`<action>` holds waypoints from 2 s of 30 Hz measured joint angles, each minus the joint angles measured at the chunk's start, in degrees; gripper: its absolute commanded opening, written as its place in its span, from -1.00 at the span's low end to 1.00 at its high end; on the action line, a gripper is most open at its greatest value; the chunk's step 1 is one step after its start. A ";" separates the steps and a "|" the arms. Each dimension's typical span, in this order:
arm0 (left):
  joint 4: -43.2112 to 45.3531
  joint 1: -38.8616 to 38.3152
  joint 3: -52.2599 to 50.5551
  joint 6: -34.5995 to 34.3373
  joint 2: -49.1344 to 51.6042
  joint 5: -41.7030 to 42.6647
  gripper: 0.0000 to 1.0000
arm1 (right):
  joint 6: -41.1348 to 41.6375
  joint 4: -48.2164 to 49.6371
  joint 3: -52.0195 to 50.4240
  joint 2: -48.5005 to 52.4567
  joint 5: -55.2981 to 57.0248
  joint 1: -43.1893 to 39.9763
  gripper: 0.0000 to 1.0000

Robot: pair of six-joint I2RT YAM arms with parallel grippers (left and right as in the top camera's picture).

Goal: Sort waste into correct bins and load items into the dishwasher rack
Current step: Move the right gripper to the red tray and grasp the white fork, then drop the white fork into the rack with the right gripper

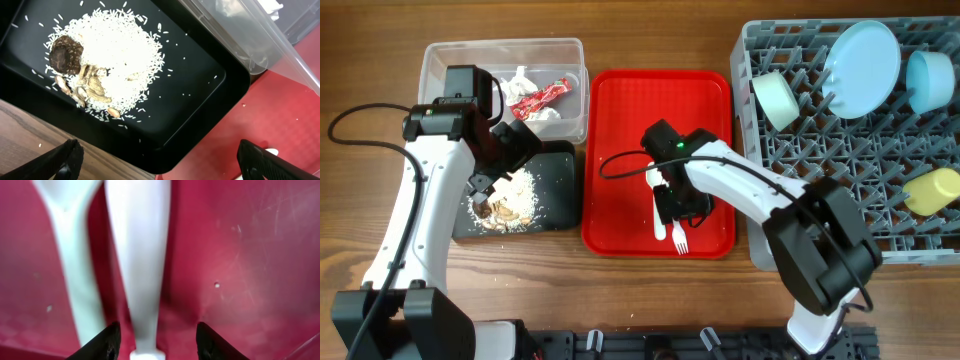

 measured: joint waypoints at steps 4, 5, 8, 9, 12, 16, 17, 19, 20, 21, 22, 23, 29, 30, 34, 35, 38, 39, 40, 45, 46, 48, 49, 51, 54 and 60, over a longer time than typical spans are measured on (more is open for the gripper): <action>0.00 0.00 0.00 0.00 0.00 0.00 0.99 | 0.61 -0.26 0.02 0.46 0.63 0.00 -0.28; 0.00 0.00 0.00 0.00 0.00 0.00 1.00 | 0.61 -0.39 0.02 0.50 0.79 0.00 -0.39; 0.00 0.00 0.00 0.00 0.00 0.02 0.99 | 1.03 -0.79 0.02 0.61 1.07 0.00 -0.73; 0.00 0.00 0.00 0.00 0.00 0.02 1.00 | 1.25 -0.87 0.02 0.61 1.20 -0.02 -0.80; 0.02 0.00 0.00 0.00 0.00 0.00 0.99 | 1.31 -0.94 0.02 0.66 1.22 0.00 -0.91; 0.00 0.00 0.00 0.00 0.00 0.02 0.99 | 1.44 -1.09 0.11 0.66 1.16 -0.15 -0.91; 0.00 0.00 0.00 0.00 0.00 0.00 0.99 | 1.42 -1.11 0.11 0.66 0.98 -0.33 -0.92; -0.02 0.00 0.00 0.00 0.00 0.02 0.99 | 1.18 -1.55 0.11 0.37 0.98 -1.11 -0.91; 0.00 0.00 0.00 0.00 0.00 0.02 0.99 | 1.01 -1.99 0.11 0.11 1.01 -1.64 -0.91; 0.00 0.00 0.00 0.00 0.00 0.02 0.99 | 0.76 -2.71 0.11 -0.68 1.16 -2.60 -0.91; -0.02 0.00 0.00 0.00 0.00 0.02 1.00 | 0.44 -3.39 0.11 -1.68 1.46 -3.43 -0.91; -0.02 0.00 0.00 0.00 0.00 0.02 1.00 | -0.15 -4.26 0.11 -3.50 1.64 -4.74 -0.91; 0.00 0.00 0.00 0.00 0.00 0.04 0.99 | -7.45 -5.92 2.03 -19.08 2.95 -14.14 -0.91; 0.00 0.00 0.00 0.00 0.00 0.07 1.00 | -8.55 -6.03 2.51 -21.27 3.19 -15.56 -0.91; 0.00 0.00 0.00 -0.02 0.00 0.20 0.99 | -12.24 -8.33 3.67 -27.56 5.55 -21.68 -0.91; 0.00 0.00 0.00 0.00 0.00 0.20 1.00 | -13.29 -9.42 3.67 -27.93 5.95 -23.26 -0.91; 0.00 0.00 0.00 0.00 0.00 0.20 0.99 | -15.98 -10.25 2.45 -27.34 7.04 -26.51 -0.91; 0.00 0.00 0.00 0.00 0.00 0.20 0.99 | -16.50 -10.27 1.79 -27.10 7.26 -27.10 -0.91; 0.00 0.00 0.00 0.00 0.00 0.20 1.00 | -16.98 -10.23 0.72 -26.75 7.45 -27.69 -0.91; 0.00 0.00 0.00 0.00 0.00 0.20 0.99 | -18.36 -9.01 -4.37 -24.26 7.87 -28.33 -0.71; 0.00 0.00 0.00 0.00 0.00 0.20 0.99 | -18.43 -8.85 -4.83 -23.74 7.89 -28.33 -0.61; 0.00 0.00 0.00 0.00 0.00 0.20 0.99 | -18.84 -8.68 -5.14 -23.43 7.91 -28.33 -0.32; 0.00 0.00 0.00 0.00 0.00 0.20 0.99 | -19.02 -8.66 -5.14 -23.43 7.91 -28.33 -0.27; 0.00 0.00 0.00 0.00 0.00 0.20 0.99 | -19.02 -8.68 -5.07 -23.43 8.39 -28.33 -0.20; 0.02 0.00 0.00 0.00 0.00 0.20 1.00 | -19.02 -9.51 -2.91 -23.45 8.31 -28.48 -0.02; 0.00 0.00 0.00 0.00 0.00 0.20 0.99 | -18.51 -5.25 5.70 -24.70 -2.40 -27.91 0.11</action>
